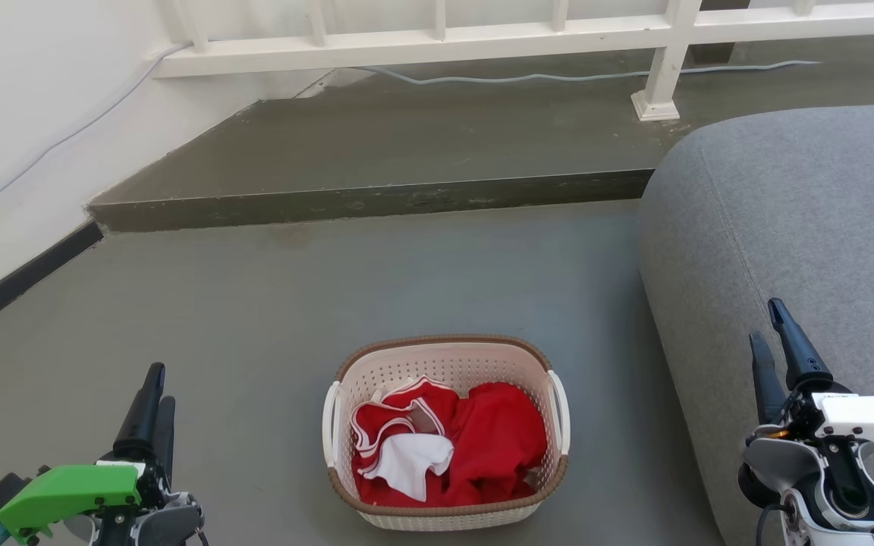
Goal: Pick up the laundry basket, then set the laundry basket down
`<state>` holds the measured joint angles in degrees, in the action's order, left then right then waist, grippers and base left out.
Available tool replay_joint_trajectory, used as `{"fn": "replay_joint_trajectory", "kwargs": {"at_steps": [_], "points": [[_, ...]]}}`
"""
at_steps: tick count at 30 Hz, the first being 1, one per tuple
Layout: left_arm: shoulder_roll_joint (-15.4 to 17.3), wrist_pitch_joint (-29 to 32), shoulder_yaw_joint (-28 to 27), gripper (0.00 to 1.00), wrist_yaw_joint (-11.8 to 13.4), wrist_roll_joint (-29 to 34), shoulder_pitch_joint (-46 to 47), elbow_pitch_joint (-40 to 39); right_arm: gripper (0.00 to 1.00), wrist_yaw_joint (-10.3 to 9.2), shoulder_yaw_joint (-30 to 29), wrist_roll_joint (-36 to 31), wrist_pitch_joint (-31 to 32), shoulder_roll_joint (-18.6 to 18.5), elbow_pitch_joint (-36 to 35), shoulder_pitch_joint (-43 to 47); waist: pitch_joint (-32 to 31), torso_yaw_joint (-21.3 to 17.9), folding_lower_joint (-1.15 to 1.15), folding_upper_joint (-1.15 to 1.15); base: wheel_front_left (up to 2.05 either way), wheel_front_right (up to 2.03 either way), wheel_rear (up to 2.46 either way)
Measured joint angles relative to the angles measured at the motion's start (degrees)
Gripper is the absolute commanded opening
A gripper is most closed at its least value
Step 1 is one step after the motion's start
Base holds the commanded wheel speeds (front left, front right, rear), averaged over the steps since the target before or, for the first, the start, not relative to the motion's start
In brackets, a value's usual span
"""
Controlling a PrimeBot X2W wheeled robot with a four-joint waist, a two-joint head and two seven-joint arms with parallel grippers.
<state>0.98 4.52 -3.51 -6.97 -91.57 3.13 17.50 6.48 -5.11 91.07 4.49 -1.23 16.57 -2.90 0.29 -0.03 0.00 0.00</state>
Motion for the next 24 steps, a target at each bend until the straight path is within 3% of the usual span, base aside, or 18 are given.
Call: {"fn": "replay_joint_trajectory", "kwargs": {"at_steps": [7, 24], "points": [[0.0, -1.3, 0.6, 1.0, 0.0, 1.3, 0.0, -1.2, 1.0, 0.0, 1.3, -1.4, -1.3, -0.2, -1.1, 0.0, 0.1, 0.0, 0.0, 0.0, 0.0, 0.0, 0.0], [2.4, -5.7, 5.9, 1.0, 0.0, 12.0, 0.1, -3.2, 1.0, 0.02, 7.1, -9.5, -5.6, -2.2, -3.5, -0.2, 0.2, -0.1, 0.0, 0.0, 0.0, 0.0, 0.0]]}}
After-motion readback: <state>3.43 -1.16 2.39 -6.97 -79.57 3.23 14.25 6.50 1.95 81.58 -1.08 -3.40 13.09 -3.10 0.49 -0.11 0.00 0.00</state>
